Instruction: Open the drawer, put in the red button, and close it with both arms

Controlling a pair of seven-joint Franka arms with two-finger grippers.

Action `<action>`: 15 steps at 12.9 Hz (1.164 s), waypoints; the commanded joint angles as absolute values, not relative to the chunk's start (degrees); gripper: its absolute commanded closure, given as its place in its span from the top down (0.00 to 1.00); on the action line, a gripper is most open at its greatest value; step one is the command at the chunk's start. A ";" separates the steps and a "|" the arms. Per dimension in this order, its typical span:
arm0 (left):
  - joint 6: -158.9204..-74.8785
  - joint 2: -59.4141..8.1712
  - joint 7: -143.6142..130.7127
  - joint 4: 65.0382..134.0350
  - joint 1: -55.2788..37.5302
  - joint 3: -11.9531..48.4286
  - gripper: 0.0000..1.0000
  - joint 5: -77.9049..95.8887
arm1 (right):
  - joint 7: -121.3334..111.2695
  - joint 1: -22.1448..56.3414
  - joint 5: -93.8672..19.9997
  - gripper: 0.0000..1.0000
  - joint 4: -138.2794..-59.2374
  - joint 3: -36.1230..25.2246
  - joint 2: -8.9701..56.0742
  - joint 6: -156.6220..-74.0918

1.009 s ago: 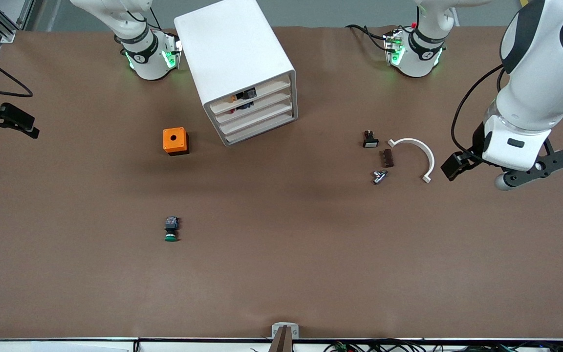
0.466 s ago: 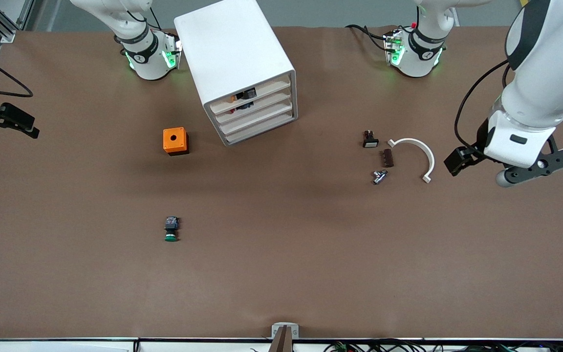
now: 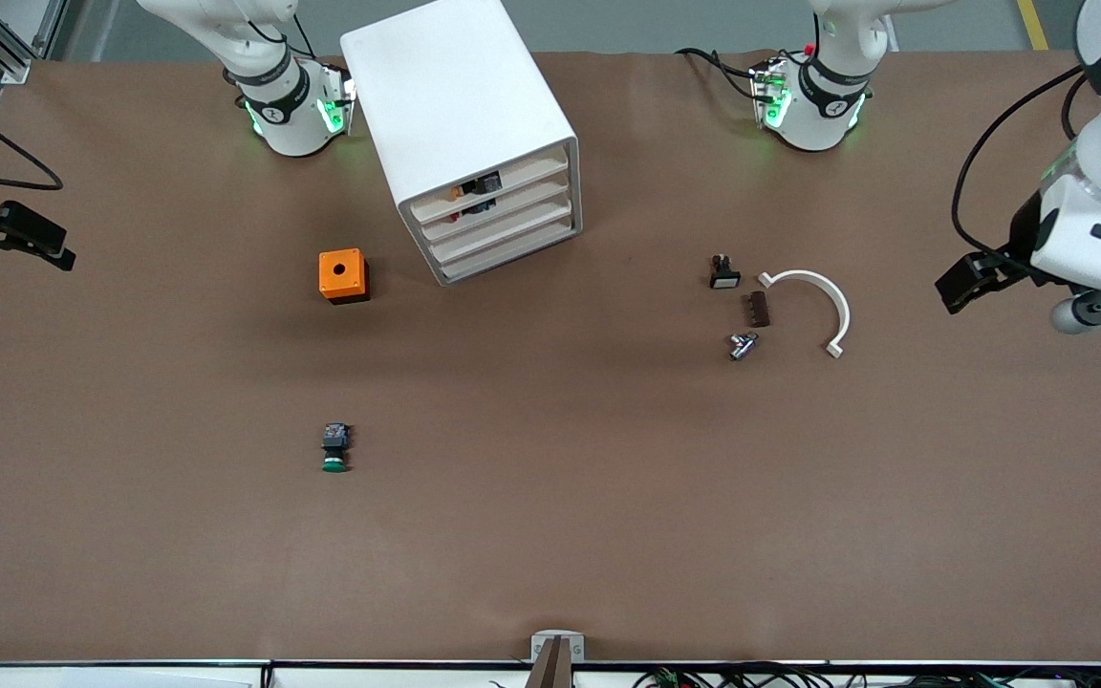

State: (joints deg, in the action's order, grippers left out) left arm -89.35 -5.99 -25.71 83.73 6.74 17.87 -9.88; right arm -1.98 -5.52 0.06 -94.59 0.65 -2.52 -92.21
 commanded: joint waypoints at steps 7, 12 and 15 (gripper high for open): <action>-86.48 3.95 -7.39 90.26 1.76 2.99 1.00 -2.20 | -1.93 -6.33 1.05 1.00 -95.54 1.49 -3.69 -92.55; -88.24 8.43 -6.07 95.61 0.35 2.64 1.00 -2.11 | -1.93 -6.15 1.05 1.00 -95.71 1.32 -3.78 -92.37; -88.59 8.44 -5.80 95.71 0.26 2.72 1.00 -2.11 | -1.93 -5.89 1.05 1.00 -95.71 1.32 -3.78 -92.37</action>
State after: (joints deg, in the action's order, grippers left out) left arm -87.37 6.86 -7.38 93.72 0.53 3.26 -2.78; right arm -1.98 -5.53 0.06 -94.62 0.76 -2.52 -92.21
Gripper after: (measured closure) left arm 0.000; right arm 0.000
